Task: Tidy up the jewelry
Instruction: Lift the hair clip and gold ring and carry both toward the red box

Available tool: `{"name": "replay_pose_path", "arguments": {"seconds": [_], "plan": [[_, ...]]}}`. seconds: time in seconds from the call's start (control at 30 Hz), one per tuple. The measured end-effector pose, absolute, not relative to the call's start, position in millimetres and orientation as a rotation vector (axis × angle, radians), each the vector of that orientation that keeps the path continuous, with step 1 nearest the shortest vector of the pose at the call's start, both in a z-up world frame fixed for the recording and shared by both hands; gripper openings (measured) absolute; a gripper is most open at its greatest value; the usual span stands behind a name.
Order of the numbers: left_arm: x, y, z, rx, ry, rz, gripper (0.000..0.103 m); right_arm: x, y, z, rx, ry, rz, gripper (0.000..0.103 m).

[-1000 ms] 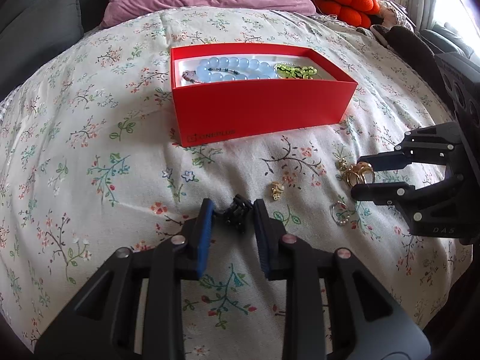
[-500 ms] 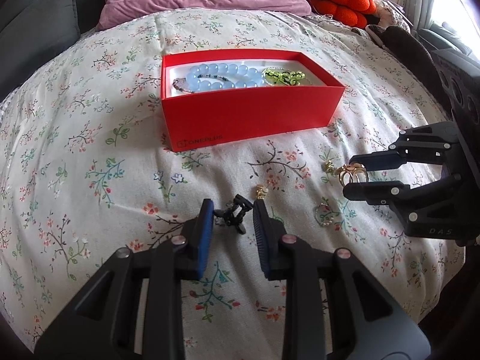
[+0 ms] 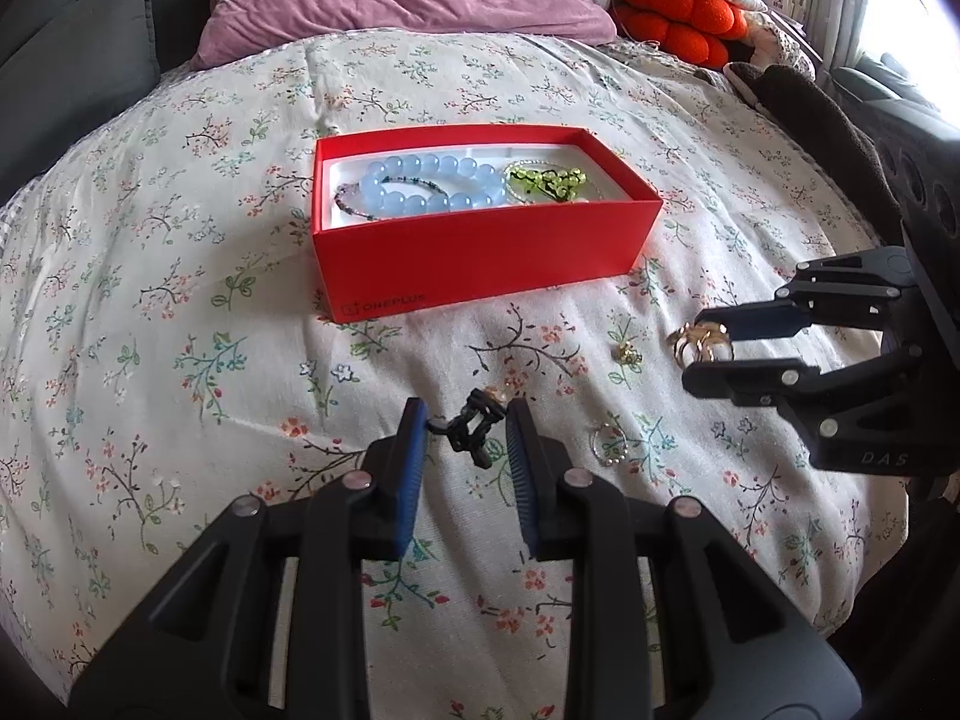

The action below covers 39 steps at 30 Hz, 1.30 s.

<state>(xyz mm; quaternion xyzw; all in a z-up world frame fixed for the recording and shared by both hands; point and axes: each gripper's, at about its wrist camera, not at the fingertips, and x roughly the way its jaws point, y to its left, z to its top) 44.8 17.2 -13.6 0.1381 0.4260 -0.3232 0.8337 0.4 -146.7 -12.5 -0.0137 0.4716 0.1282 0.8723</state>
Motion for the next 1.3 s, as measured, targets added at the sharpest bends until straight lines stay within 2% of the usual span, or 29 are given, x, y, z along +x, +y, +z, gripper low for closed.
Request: {"name": "replay_pose_path", "arguments": {"seconds": [0.1,0.17,0.2,0.23,0.27,0.4,0.5,0.6,1.3], "plan": [[43,15,-17,0.305,0.915,-0.689,0.029,1,-147,-24,-0.027,1.033,0.278,0.031],[42,13,-19,0.314,0.920,-0.693,0.029,2,-145,-34,-0.029,1.074,0.304,0.036],[41,13,-19,0.317,0.921,-0.695,0.029,2,-145,-38,-0.031,1.085,0.312,0.044],[41,13,-19,0.318,0.922,-0.695,0.029,2,-145,-41,-0.034,1.092,0.319,0.058],[41,13,-19,0.317,0.922,-0.695,0.029,1,-145,-43,-0.038,1.093,0.322,0.061],[43,14,-20,0.312,0.927,-0.691,0.029,-2,-145,-46,-0.060,1.079,0.331,0.061],[44,14,-21,0.313,0.931,-0.689,0.029,-3,-145,-47,-0.068,1.075,0.329,0.057],[43,14,-21,0.317,0.931,-0.690,0.029,-3,-142,-47,-0.089,1.072,0.343,0.029],[50,16,8,0.298,0.894,-0.652,0.029,-4,-139,-3,-0.130,1.005,0.255,0.029]]}}
